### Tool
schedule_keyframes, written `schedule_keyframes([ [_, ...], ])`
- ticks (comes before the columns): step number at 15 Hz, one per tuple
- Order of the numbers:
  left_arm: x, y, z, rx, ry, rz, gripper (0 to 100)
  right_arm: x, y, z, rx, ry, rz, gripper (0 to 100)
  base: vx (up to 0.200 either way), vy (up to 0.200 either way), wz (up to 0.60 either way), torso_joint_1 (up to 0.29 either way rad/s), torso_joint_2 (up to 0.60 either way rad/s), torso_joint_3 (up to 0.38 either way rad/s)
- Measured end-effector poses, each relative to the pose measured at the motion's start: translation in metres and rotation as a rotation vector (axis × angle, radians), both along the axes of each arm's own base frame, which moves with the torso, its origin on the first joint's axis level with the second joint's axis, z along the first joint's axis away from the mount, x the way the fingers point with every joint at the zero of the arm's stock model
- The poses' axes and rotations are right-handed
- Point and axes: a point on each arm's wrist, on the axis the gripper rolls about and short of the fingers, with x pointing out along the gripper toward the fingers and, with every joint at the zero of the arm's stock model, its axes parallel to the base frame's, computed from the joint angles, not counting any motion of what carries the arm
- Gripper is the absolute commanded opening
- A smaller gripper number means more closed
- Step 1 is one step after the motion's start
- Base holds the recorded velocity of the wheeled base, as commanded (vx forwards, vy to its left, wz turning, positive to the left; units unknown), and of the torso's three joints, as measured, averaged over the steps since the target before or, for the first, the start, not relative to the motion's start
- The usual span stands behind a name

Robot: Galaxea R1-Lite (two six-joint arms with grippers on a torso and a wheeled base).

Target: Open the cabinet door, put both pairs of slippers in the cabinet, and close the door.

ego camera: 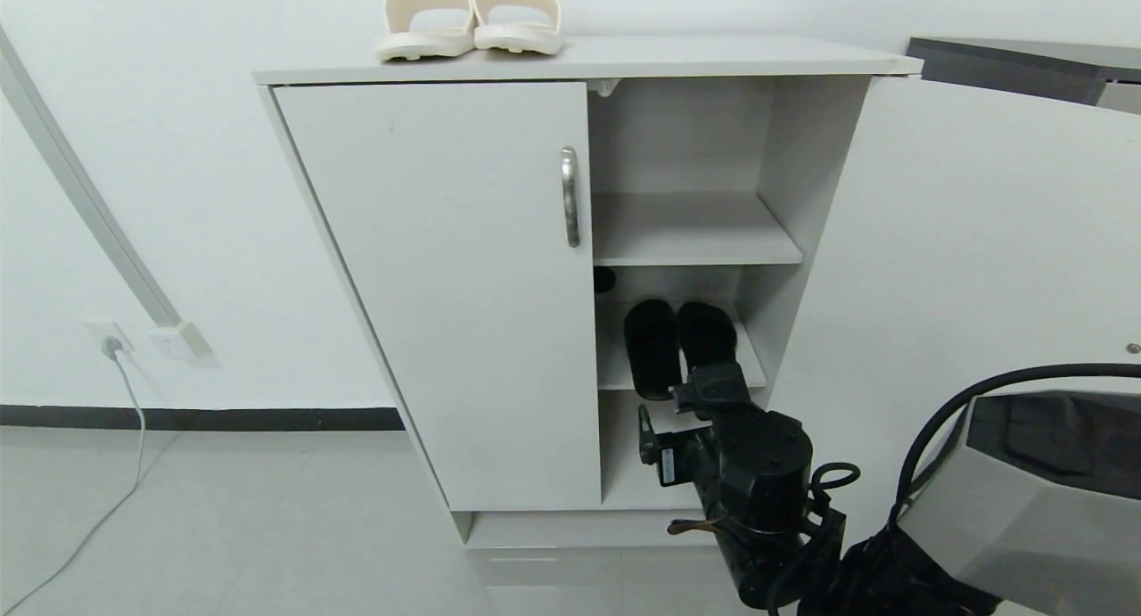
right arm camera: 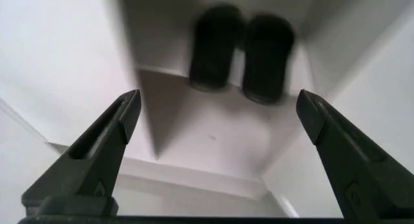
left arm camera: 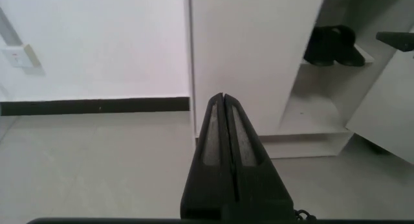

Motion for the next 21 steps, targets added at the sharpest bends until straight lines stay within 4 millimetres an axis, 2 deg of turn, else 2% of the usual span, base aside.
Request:
schedule_keyframes([
  [10, 0.0, 0.0, 0.0, 0.0, 0.001, -0.001, 0, -0.002, -0.006, 0.002, -0.006, -0.044, 0.02, 100, 0.0, 0.2, 0.0, 0.004, 0.0, 0.001],
  [21, 0.0, 0.0, 0.0, -0.003, 0.0, 0.003, 0, -0.003, -0.014, -0.003, -0.044, -0.037, 0.086, 100, 0.0, 0.0, 0.0, 0.0, 0.0, 0.0],
])
